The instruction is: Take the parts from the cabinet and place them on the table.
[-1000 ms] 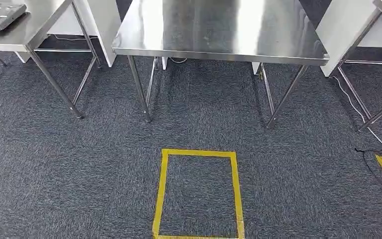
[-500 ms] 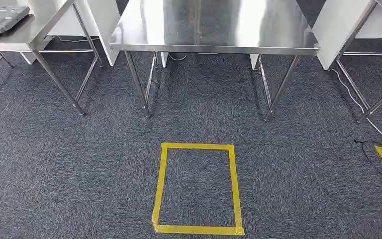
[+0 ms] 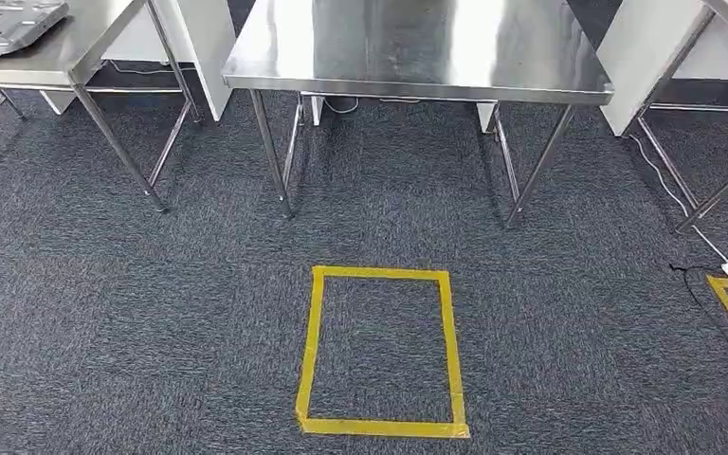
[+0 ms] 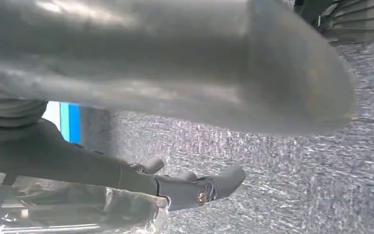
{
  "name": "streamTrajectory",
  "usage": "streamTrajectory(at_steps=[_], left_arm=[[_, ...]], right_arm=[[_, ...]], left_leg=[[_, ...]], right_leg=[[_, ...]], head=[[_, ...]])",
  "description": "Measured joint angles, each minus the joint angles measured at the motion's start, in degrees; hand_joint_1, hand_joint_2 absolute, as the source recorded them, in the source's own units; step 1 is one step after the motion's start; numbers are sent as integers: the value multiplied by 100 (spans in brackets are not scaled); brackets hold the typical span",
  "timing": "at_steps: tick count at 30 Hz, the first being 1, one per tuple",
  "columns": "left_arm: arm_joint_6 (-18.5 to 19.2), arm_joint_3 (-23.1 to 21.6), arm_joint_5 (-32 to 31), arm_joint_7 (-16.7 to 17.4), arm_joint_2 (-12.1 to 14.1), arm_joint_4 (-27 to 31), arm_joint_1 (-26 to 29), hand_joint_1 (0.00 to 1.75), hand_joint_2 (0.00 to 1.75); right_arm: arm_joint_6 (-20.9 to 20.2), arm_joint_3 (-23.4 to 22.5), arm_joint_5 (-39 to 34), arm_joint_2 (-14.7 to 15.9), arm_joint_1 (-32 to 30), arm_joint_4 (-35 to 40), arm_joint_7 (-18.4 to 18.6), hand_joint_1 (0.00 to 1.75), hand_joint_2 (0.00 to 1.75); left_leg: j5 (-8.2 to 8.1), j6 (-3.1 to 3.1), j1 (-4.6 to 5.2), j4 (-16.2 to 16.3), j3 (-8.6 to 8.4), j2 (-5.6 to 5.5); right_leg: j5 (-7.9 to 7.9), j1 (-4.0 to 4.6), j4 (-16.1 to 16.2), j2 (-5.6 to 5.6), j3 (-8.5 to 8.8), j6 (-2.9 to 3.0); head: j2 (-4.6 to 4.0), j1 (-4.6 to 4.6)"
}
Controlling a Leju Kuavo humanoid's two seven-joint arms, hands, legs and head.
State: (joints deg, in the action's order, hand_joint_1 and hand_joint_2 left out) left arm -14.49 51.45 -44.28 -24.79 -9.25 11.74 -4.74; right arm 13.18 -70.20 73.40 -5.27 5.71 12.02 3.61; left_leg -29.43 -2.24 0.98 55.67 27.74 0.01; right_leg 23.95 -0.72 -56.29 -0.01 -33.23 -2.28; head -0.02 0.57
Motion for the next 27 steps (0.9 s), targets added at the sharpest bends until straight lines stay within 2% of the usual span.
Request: streamTrajectory(at_steps=[25, 27], left_arm=[[-66, 0, -70, 74, 0, 0, -1, 0, 0], [-57, 0, -61, 105, 2, 0, -1, 0, 0]], right_arm=[[0, 0, 46, 11, 11, 0, 79, 0, 0], [0, 0, 39, 9, 11, 0, 79, 0, 0]], left_leg=[[1, 1, -10, 27, 31, 3], [0, 0, -4, 35, 35, 3]], right_leg=[[-7, 7, -3, 0, -25, -10], [-17, -3, 0, 0, -27, -24]], head=[[0, 2], [0, 2]])
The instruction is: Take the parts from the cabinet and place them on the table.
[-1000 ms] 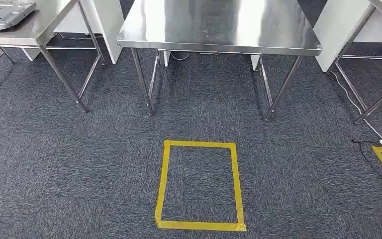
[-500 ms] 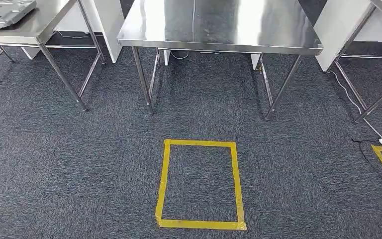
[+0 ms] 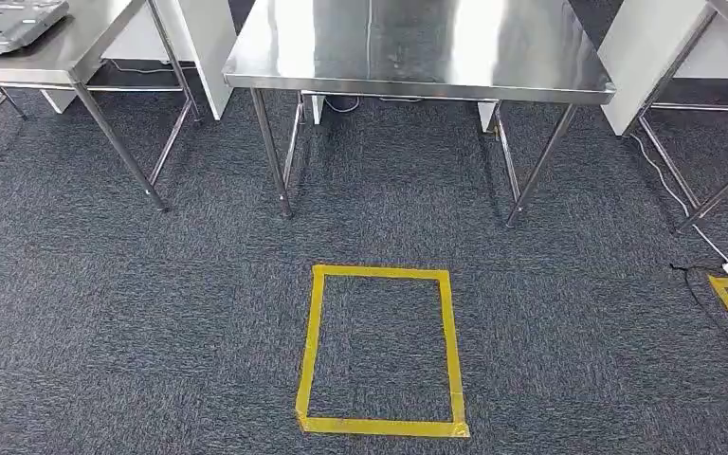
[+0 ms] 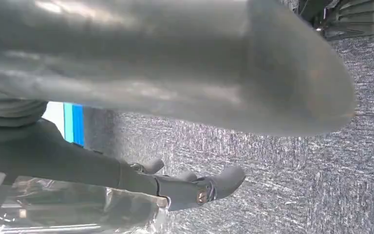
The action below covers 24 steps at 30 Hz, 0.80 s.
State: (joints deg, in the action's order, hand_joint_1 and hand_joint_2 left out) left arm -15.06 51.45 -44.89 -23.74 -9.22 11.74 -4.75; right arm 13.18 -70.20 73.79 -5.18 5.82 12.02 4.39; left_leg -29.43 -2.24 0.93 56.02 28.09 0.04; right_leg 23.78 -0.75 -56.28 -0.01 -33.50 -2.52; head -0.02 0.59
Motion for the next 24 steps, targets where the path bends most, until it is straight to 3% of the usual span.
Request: streamTrajectory(at_steps=[8, 10, 11, 13, 14, 16, 17, 18, 20, 21, 22, 23, 24], left_arm=[[24, 24, 66, 7, 11, 0, 0, 0, 0], [24, 24, 66, 7, 13, 0, 0, 0, 0], [24, 24, 66, 7, 2, 0, -1, 0, 0], [24, 26, 66, 11, 4, 0, -5, 0, 0], [24, 26, 66, 11, 2, 0, -4, 0, 0], [24, 26, 66, 15, 2, 0, 4, 0, 0], [30, 26, 66, 15, 2, 0, 4, 0, 0], [59, 28, 77, 15, 0, 0, 3, 0, 0], [94, 33, 92, -2, -4, 0, 2, 0, 0], [92, 33, 90, -9, -2, 0, -2, 0, 0], [92, 33, 85, -18, 4, 2, -2, 0, 0], [85, 33, 81, -37, -2, 0, -3, 0, 0], [65, 33, 68, -50, -4, 0, -4, 0, 0]], right_arm=[[-24, 0, -4, -9, -1, 0, 0, 0, 0], [-24, 0, 2, -11, -2, 0, 0, 0, 0], [-24, 0, 2, -2, -1, 0, 0, 0, 0], [-24, 0, 9, 0, -1, 0, 0, 0, 0], [-24, 0, 9, -2, -3, 0, 0, 0, 0], [-24, 0, 9, 0, -16, 0, 0, 0, 0], [-24, 0, 9, 4, -26, 0, 0, 0, 0], [-24, 0, 9, 7, -32, 0, 0, 0, 0], [-24, 2, 9, 15, -21, 0, -2, 0, 0], [-24, 2, 9, 15, -12, 0, -9, 0, 0], [-26, 2, 9, 4, 1, -2, -9, 0, 0], [-37, 2, 9, 4, -15, 0, -11, 0, 0], [-37, 2, 9, 4, -14, 0, -11, 0, 0]], left_leg=[[3, -26, 18, 57, 44, -3], [36, -72, 23, 41, 51, -4], [114, -143, -49, -40, 39, 15], [165, -200, -61, -59, 90, 40], [181, -204, -61, -57, 117, 52], [231, -189, -59, -35, 177, 84], [241, -176, -63, -23, 199, 84], [246, -167, -76, -8, 220, 84], [223, -107, -117, 36, 264, 78], [212, -56, -118, 71, 268, 80], [218, -13, -99, 70, 295, 68], [219, 29, -75, 85, 285, 69], [216, 40, -70, 127, 282, 57]], right_leg=[[-37, -53, 3, -1, -23, -56], [-72, -51, 38, 0, -15, -108], [-47, -9, -1, 0, -36, -119], [339, -31, -478, 3, -256, -38], [591, -42, -965, 2, -454, -11], [928, -52, -1830, 2, -758, -39], [923, -61, -1868, 1, -718, -86], [840, -78, -1656, 1, -557, -141], [508, -118, -629, -8, 83, -276], [484, -151, -48, -31, 421, -294], [499, -88, -99, 14, 501, -220], [428, -51, -138, 33, 435, -167], [470, -59, -57, 31, 383, -107]], head=[[0, 0], [0, 4], [0, -2], [0, -29], [0, -46], [0, -46], [0, -37], [0, -46], [0, -48], [0, -59], [0, -70], [0, -70], [0, -83]])
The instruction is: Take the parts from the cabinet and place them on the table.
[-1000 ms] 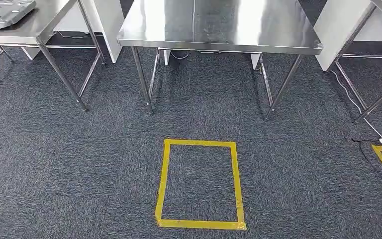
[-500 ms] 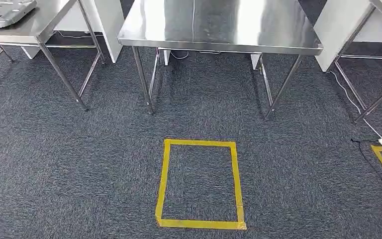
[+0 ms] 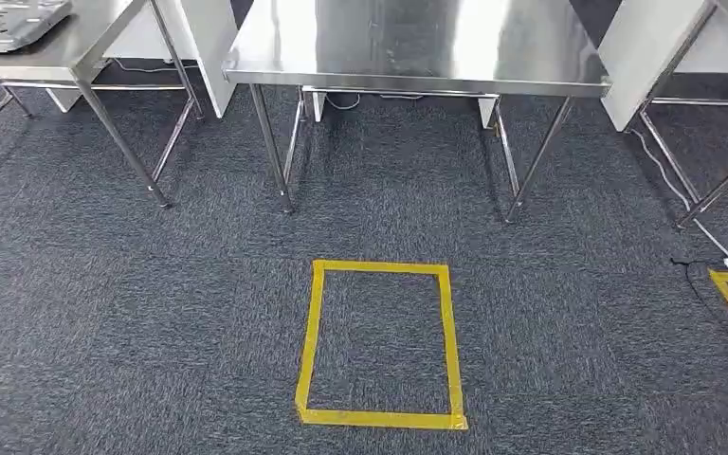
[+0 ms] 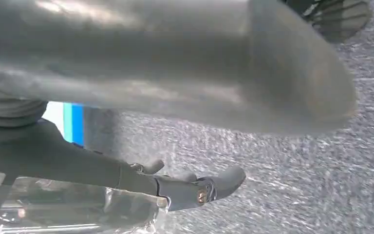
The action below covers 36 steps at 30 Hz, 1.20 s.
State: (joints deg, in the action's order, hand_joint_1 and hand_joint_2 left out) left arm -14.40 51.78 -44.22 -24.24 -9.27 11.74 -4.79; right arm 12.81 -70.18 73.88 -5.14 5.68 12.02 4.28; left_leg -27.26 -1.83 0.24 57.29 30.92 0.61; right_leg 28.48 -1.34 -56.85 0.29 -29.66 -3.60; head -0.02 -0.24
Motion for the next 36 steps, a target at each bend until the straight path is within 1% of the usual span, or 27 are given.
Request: streamTrajectory(at_steps=[1, 2, 3, 4, 5, 6, 7, 8, 9, 10, 12, 13, 14, 16, 17, 18, 19, 23, 25, 28, 30, 31, 32, 33, 34, 35, 36], left_arm=[[-13, -2, -11, -7, 4, 0, -4, 0, 0], [-28, 0, -11, -6, 7, 0, -2, 0, 0], [-33, 0, -11, -6, 9, 0, -2, 0, 0], [-35, 0, -13, -6, 9, 0, -3, 0, 0], [-35, 0, -20, -4, 9, 0, -3, 0, 0], [-33, 0, -22, 2, 9, 0, -3, 0, 0], [-33, 0, -24, 4, 9, 0, -3, 0, 0], [-33, 0, -28, 9, 9, 0, -2, 0, 0], [-35, 0, -31, 15, 7, 0, -2, 0, 0], [-35, 0, -37, 15, 7, 0, -2, 0, 0], [-35, 0, -57, 15, 2, 0, -2, 0, 0], [-35, 0, -59, 15, 2, 0, -2, 0, 0], [-35, 0, -66, 15, 4, 0, -2, 0, 0], [-35, 0, -72, 20, 4, 0, -2, 0, 0], [-35, 0, -81, 35, 2, 0, -2, 0, 0], [-33, 0, -81, 46, 2, 0, -2, 0, 0], [-33, 0, -87, 57, 2, 0, -2, 0, 0], [-28, 0, -92, 81, 11, 0, -2, 0, 0], [-28, 0, -96, 96, 13, 0, -2, 0, 0], [-26, 0, -96, 101, 15, 0, -2, 0, 0], [-28, 0, -96, 103, 15, 0, -2, 0, 0], [-28, 0, -96, 101, 15, 0, -2, 0, 0], [-28, 0, -96, 103, 13, 0, -3, 0, 0], [-28, 0, -98, 101, 4, 0, -5, 0, 0], [-28, 0, -96, 103, 7, 0, -6, 0, 0], [-26, 0, -98, 103, 7, 0, -6, 0, 0], [-26, 0, -98, 103, 4, 0, -2, 0, 0]], right_arm=[[0, 0, 0, 0, 6, 0, 7, 0, 0], [-2, 0, 0, -9, 9, 0, 9, 0, 0], [-2, 0, 0, -9, 4, 0, 9, 0, 0], [-2, 0, 0, -7, 2, 0, 9, 0, 0], [-2, 0, 0, -7, 2, 0, 9, 0, 0], [-2, 0, 0, -7, 3, 0, 9, 0, 0], [-2, 0, 0, -5, 2, 0, 9, 0, 0], [-2, 0, 0, -4, 0, 0, 9, 0, 0], [-2, 0, 0, -4, -1, 0, 9, 0, 0], [-2, 0, 0, -4, -2, 0, 9, 0, 0], [-4, 0, -20, -4, -2, 0, 9, 0, 0], [-7, 0, -22, -4, -5, 0, 9, 0, 0], [-9, 0, -26, 0, -5, 0, 9, 0, 0], [-35, 0, -28, 2, -4, 0, -2, 0, 0], [-88, 0, -2, 4, -4, 0, -15, 0, 0], [-151, 7, 40, 7, -6, 0, -15, 0, 0], [-219, 26, 70, 13, -11, 0, -15, 0, 0], [-350, 142, 199, 17, -14, 0, -7, 0, 0], [-358, 144, 197, 15, -13, 0, 26, 0, 0], [-358, 149, 197, 17, -13, 0, 55, 0, 0], [-358, 149, 197, 17, -13, 0, 59, 0, 0], [-358, 151, 197, 17, -13, 0, 59, 0, 0], [-358, 151, 197, 22, -12, 0, 59, 0, 0], [-358, 151, 197, 48, -14, 0, 59, 0, 0], [-358, 151, 197, 39, -14, 0, 61, 0, 0], [-358, 151, 197, 42, -14, 0, 61, 0, 0], [-358, 151, 197, 46, -16, 0, 61, 0, 0]], left_leg=[[-64, -42, 4, 2, 26, -10], [-27, -158, -22, -3, 37, -13], [-14, -174, -37, -6, 40, -13], [12, -160, -54, -10, 51, -12], [32, -129, -68, -24, 56, -13], [65, -76, -81, -34, 68, -13], [87, -39, -90, -43, 79, -13], [100, -18, -97, -50, 87, -13], [111, -1, -102, -55, 96, -13], [122, 19, -106, -59, 101, -13], [135, 42, -113, -61, 111, -13], [137, 66, -116, -62, 114, -13], [139, 103, -119, -63, 116, -13], [142, 125, -118, -63, 124, -13], [143, 140, -117, -63, 130, -13], [144, 141, -115, -63, 134, -13], [144, 141, -107, -63, 137, -13], [136, 130, -76, -30, 166, -13], [124, 110, -76, -5, 187, -14], [105, 76, -67, 42, 218, -14], [95, 38, -46, 60, 232, -16], [110, 1, -33, 36, 230, -16], [183, -59, -89, -74, 183, -4], [220, -82, -88, -129, 167, 20], [241, -118, -91, -135, 183, 24], [245, -120, -91, -133, 207, 14], [259, -115, -87, -131, 234, 10]], right_leg=[[8, -99, -3, 2, 43, 17], [6, -54, -5, 4, 21, 24], [-17, -29, -7, 2, 11, 66], [-26, -7, -8, 2, -13, 82], [-36, 11, -9, 2, -12, 124], [-47, 27, -10, 1, -21, 156], [-57, 37, -14, 1, -38, 171], [-69, 45, -15, 1, -51, 190], [-71, 51, -16, 1, -62, 194], [-81, 60, -17, 1, -71, 212], [-83, 66, -18, 1, -86, 212], [-83, 72, -19, 1, -90, 213], [-84, 79, -19, 0, -98, 214], [-93, 81, -20, -2, -106, 229], [-94, 81, -20, -2, -112, 228], [-94, 81, -20, -2, -117, 228], [-95, 81, -20, -2, -120, 227], [-110, 36, -18, -2, -129, 202], [-112, 30, -18, -3, -133, 195], [-125, 21, -17, -3, -138, 168], [-134, 5, -8, -3, -136, 119], [-156, 14, 29, -3, -132, 83], [-133, 45, 7, -5, -143, 60], [-28, 19, -115, -9, -193, 74], [179, 23, -417, -8, -334, 118], [404, 15, -855, -10, -536, 144], [628, 1, -1379, -9, -771, 154]], head=[[0, 33], [0, 61], [0, 61], [0, 59], [0, 66], [0, 63], [0, 68], [0, 66], [0, 66], [0, 68], [0, 66], [0, 66], [0, 66], [0, 66], [0, 63], [0, 63], [0, 61], [0, 61], [0, 61], [0, 63], [0, 61], [0, 66], [0, 66], [0, 57], [0, 46], [0, 28], [0, 37]])
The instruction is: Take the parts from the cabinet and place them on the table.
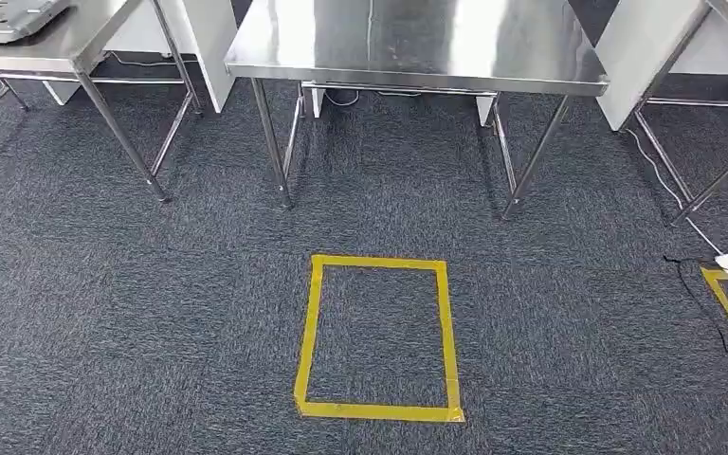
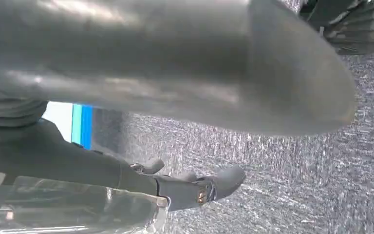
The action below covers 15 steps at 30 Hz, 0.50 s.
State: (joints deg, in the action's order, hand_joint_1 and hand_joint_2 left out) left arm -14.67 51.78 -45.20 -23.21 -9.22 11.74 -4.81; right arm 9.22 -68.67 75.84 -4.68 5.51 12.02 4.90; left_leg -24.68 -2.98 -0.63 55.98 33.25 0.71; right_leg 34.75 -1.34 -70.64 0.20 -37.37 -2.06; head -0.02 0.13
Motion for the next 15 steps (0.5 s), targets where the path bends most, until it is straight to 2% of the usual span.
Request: streamTrajectory(at_steps=[1, 2, 3, 4, 5, 6, 7, 8, 10, 11, 12, 13, 14, 15], left_arm=[[0, 0, 2, 2, 0, 0, 3, 0, 0], [0, 0, 2, 7, -2, 0, 5, 0, 0], [0, 0, 2, 9, -9, 0, 6, 0, 0], [0, 0, 2, 9, -11, 0, 6, 0, 0], [0, 0, 2, 9, -22, 0, 6, 0, 0], [-9, 0, 0, 9, -22, 0, 2, 0, 0], [-20, 0, 0, 9, -9, 0, 2, 0, 0], [-24, 0, 0, 9, -15, 0, 7, 0, 0], [-35, 0, -9, 9, -15, 0, 10, 0, 0], [-35, 2, -9, 9, -11, 0, 16, 0, 0], [-35, 2, -13, 9, -7, 0, 22, 0, 0], [-35, 2, -26, 9, -2, 0, 23, 0, 0], [-37, 2, -28, 9, -2, 0, 19, 0, 0], [-37, 2, -28, 9, -2, 0, 20, 0, 0]], right_arm=[[0, 0, 2, 0, -8, 0, 0, 0, 0], [0, 2, 7, 4, -19, 0, 0, 0, 0], [0, 9, 11, 17, -26, 0, 0, 0, 0], [0, 18, 11, 28, -28, 0, 0, 0, 0], [0, 35, 15, 35, -26, 0, 0, 0, 0], [0, 39, 20, 33, -27, 0, 0, 0, 0], [-2, 42, 22, 20, -20, -2, 0, 0, 0], [-2, 46, 22, 22, -23, -2, 0, 0, 0], [-2, 72, 30, 24, -26, -2, 6, 0, 0], [-4, 92, 37, 24, -27, -2, 7, 0, 0], [-7, 105, 46, 24, -17, -2, 7, 0, 0], [-13, 118, 52, 24, -16, -2, 7, 0, 0], [-22, 127, 70, 24, -20, -2, 9, 0, 0], [-28, 131, 81, 24, -31, -2, 13, 0, 0]], left_leg=[[13, 10, 0, 3, 19, -11], [27, 29, -3, 7, 38, -34], [41, 50, -13, 12, 51, -74], [53, 75, -26, 22, 61, -114], [61, 105, -48, 48, 75, -160], [62, 151, -46, 91, 99, -200], [49, 206, 3, 124, 116, -236], [58, 235, 0, 126, 115, -256], [107, 306, -18, 93, 117, -302], [113, 330, -45, 108, 144, -319], [9, 339, -57, 196, 176, -241], [-239, 347, -55, 466, 290, -148], [-518, 364, -55, 895, 477, -120], [-806, 380, -56, 1488, 732, -108]], right_leg=[[107, 4, -330, 0, -125, -25], [103, -7, -403, -1, -127, -76], [1, -29, -172, -1, 26, -143], [-164, -56, 280, 0, 295, -215], [-368, -91, 923, 23, 668, -290], [-454, -134, 1401, 145, 938, -326], [-454, -63, 1385, 187, 892, -253], [-470, -50, 1365, 129, 871, -149], [-480, -14, 1340, 82, 858, -62], [-518, -80, 1354, 42, 865, 5], [-542, -88, 1360, 2, 874, 43], [-562, -73, 1360, -19, 868, 102], [-571, -51, 1357, -54, 843, 123], [-580, -26, 1354, -108, 814, 138]], head=[[0, -4], [0, -7], [0, -9], [0, -11], [0, -6], [0, -24], [0, -61], [0, -33], [0, 11], [0, 2], [0, 15], [0, 39], [0, 50], [0, 55]])
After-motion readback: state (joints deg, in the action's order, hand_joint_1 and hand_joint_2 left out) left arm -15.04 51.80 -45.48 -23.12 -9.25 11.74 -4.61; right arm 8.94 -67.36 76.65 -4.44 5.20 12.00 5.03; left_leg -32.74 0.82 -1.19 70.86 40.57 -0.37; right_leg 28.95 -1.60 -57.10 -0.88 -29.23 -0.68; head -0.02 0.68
